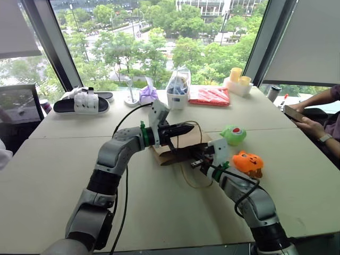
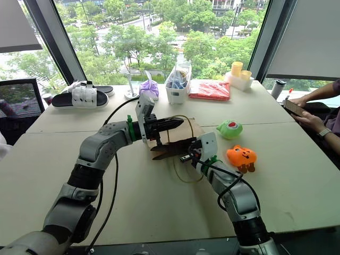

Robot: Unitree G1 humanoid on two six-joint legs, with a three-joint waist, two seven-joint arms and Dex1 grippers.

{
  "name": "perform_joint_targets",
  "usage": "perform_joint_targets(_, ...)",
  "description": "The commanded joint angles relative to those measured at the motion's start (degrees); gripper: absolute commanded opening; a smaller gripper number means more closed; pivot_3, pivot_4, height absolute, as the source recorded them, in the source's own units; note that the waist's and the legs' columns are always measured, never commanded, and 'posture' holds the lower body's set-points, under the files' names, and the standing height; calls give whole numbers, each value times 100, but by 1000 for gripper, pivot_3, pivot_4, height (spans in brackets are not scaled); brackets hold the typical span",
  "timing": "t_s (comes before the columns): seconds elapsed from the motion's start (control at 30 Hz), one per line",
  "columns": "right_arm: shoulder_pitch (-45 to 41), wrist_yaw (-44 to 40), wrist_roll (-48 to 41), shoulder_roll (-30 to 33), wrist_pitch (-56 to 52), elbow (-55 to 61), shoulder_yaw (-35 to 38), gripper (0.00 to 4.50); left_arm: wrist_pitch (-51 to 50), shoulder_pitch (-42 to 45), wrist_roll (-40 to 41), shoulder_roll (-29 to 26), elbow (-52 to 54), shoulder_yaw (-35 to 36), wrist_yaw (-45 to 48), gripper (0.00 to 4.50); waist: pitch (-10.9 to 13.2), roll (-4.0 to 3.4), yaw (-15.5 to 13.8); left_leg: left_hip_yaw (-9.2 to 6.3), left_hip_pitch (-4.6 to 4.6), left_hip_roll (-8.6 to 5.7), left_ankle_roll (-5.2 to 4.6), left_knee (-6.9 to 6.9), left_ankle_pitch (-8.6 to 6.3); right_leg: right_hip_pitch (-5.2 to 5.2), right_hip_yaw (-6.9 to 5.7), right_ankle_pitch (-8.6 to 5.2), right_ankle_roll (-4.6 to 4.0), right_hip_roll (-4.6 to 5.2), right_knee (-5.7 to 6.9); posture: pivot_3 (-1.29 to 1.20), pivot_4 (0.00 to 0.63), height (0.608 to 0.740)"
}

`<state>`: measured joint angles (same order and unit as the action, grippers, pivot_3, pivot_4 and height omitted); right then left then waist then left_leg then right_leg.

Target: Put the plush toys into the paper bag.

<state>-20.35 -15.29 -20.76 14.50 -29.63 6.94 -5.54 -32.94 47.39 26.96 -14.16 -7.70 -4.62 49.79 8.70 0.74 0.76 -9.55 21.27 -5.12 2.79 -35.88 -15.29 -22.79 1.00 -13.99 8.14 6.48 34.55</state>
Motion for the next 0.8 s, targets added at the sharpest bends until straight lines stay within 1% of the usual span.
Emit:
perform_joint_targets(0.03,-108,-214,196,-22,111,-159,-116,0,-9,89,197,118,108,287,-177,82,0,0,-11,0,1,0,0,0,0,0,0,0,0,0,0,0,150,740)
perform_joint_targets(0.2,-272,-172,656,-185,-15,-955,-382,0,-153,119,366,279,302,379,-298,82,0,0,7,0,1,-2,0,0,0,-1,2,0,0,1,-1,0,150,740)
perform_joint_targets(0.4,-411,-99,1011,-379,2,-1613,-413,0,-518,305,715,-3,956,345,115,82,-1,1,39,7,-9,1,2,1,1,-9,8,0,-2,0,26,0,150,740)
perform_joint_targets(0.63,-424,-217,1181,-464,-17,-1686,-399,0,-732,597,1042,-13,1298,431,54,82,-4,5,26,5,-27,0,-4,-2,-2,6,9,0,-2,0,36,0,150,740)
perform_joint_targets(0.73,-393,-235,1216,-494,-50,-1655,-394,0,-699,646,1160,100,1256,578,-138,82,-4,5,27,5,-34,0,-3,3,-2,8,9,-1,-3,0,40,0,150,740)
perform_joint_targets(0.8,-366,-248,1226,-514,-66,-1630,-393,0,-552,569,1021,115,1148,538,-204,82,-4,4,30,4,-34,0,-1,2,-1,7,9,-1,-3,0,43,0,150,740)
